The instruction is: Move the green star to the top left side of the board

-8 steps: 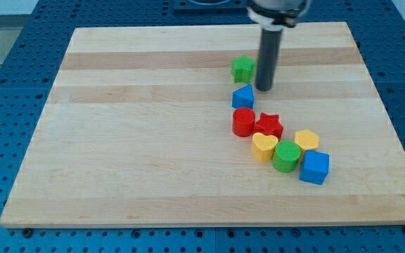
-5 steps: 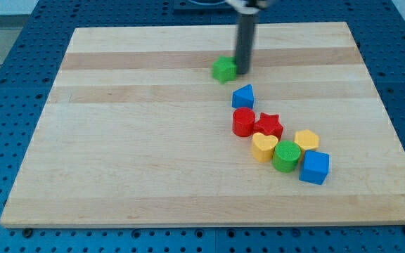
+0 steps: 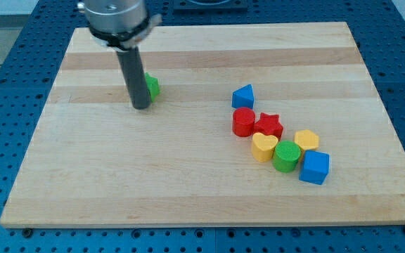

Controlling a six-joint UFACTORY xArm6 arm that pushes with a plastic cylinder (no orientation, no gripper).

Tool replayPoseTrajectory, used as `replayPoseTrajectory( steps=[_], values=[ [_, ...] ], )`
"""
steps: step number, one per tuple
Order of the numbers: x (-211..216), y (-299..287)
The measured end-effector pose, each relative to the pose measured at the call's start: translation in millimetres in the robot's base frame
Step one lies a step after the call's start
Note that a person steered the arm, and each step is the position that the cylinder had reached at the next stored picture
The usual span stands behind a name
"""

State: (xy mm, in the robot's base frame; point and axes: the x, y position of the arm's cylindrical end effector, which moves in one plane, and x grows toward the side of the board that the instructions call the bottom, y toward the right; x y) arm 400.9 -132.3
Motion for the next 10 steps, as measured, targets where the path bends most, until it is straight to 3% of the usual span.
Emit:
replayPoseTrajectory(
  steps=[1,3,4,7,8,9,10],
  values=[
    [-23.4,6.1],
    [0.7,9.6],
    [-0.6,34.5],
    [-7.4,26.9],
    [-6.8,58.7],
    [-28.5,80.7],
    [-53.7,45.5]
  ],
)
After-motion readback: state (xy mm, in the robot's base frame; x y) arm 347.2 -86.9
